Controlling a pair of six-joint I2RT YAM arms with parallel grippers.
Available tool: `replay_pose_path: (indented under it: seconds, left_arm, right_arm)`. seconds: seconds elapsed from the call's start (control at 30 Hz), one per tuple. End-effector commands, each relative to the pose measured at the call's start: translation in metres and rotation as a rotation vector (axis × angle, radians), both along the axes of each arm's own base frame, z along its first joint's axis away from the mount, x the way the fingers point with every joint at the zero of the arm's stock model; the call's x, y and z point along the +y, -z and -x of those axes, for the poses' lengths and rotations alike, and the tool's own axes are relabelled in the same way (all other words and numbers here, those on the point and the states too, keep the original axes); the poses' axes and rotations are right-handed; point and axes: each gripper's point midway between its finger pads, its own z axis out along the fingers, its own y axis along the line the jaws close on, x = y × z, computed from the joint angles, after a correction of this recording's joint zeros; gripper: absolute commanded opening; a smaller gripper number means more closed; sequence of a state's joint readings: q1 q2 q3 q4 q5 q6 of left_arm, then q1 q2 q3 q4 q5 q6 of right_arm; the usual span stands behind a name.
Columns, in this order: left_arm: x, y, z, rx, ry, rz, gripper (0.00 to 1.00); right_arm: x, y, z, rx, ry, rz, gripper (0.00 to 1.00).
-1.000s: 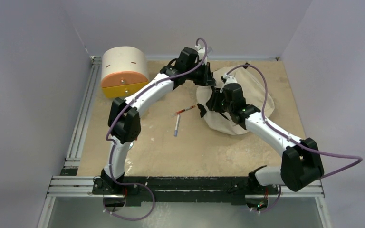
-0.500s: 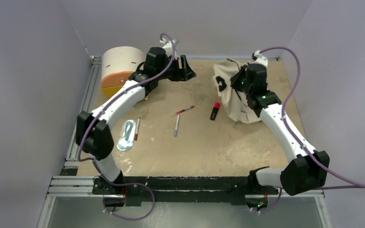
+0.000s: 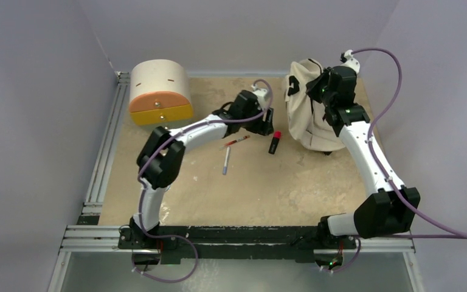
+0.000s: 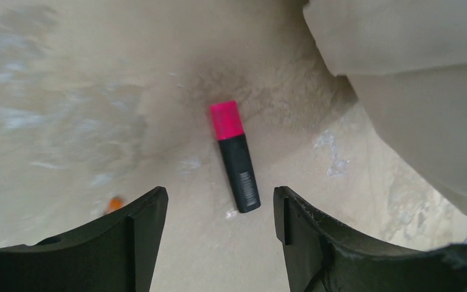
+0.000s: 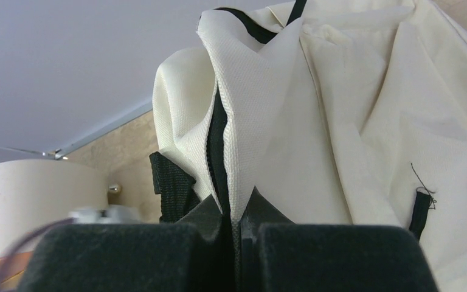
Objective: Pack the student bag
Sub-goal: Move the stationery to the center of the board.
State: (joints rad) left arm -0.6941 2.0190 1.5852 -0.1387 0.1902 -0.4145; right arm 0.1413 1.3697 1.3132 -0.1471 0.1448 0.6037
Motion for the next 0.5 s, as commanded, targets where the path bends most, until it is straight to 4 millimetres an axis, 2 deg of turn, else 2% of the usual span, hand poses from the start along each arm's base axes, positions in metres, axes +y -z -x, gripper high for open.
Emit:
replay_pose_path:
  seconds: [0.0,0.23,0.33,0.47]
  left_arm:
    - [-0.033,-0.011,-0.005,-0.095,0.041,-0.033,0.64]
    - [-0.061,0.029,0.003,-0.096,0.054,-0.115,0.64]
    - [-0.071,0.051,0.005,-0.094,0.057,-0.172,0.64]
    - [-0.074,0.07,-0.002,-0.093,0.04,-0.233,0.64]
  right_arm:
    - [-0.008,-0.089,0.001,-0.259,0.013,-0.079,0.0]
    - [-0.029,-0.097,0.015,-0.287,0.052,-0.08,0.0]
    - [-0.031,-0.1,0.018,-0.294,0.048,-0.079,0.0]
    - [-0.033,-0.097,0.019,-0.291,0.045,-0.076,0.0]
